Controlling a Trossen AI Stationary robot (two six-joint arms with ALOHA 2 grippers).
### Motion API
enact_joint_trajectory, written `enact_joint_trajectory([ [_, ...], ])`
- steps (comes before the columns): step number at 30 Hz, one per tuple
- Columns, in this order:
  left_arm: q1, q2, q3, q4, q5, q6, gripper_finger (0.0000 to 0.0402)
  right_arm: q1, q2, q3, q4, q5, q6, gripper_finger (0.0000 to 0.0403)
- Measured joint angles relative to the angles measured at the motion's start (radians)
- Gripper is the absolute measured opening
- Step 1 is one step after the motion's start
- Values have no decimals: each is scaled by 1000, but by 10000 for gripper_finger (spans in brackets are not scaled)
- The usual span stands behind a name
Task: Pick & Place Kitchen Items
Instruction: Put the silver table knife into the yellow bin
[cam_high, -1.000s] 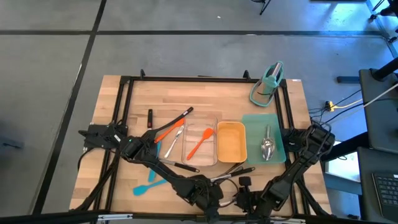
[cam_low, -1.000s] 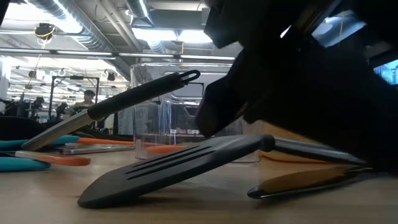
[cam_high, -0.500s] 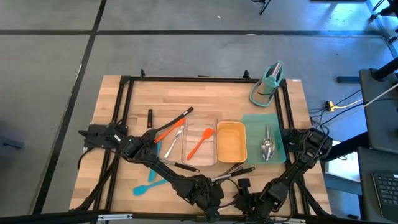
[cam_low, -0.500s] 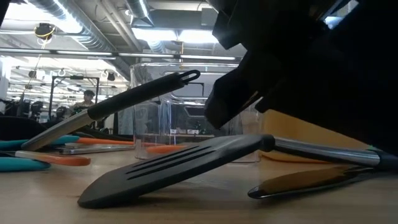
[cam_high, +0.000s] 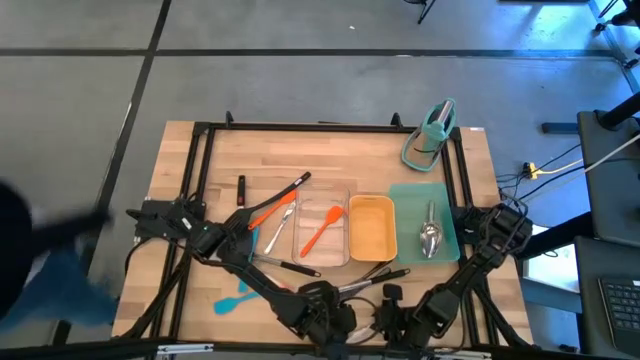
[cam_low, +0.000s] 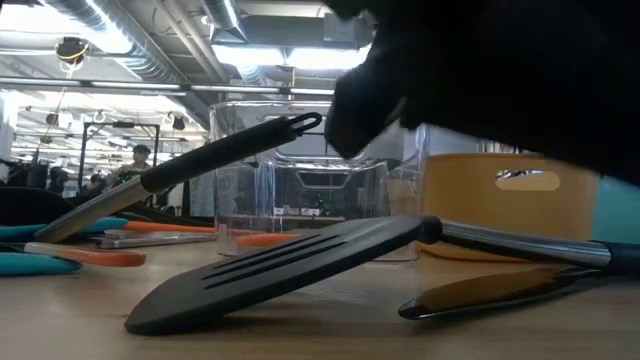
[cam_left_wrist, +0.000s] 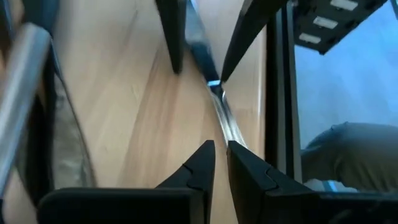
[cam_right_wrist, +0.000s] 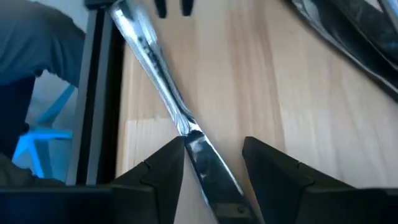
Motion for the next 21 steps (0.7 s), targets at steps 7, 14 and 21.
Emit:
enact_joint_trajectory([
  [7,-20,-17,0,-1,-69,35,40,-12,5,0,-11,7,63,139],
  [14,-24,-17,0,1,-71,65,40,-14,5,-1,-10,10,103,121],
  [21,-32,-17,0,-2,-94,113,40,-19,5,-1,-13,2,191,119],
])
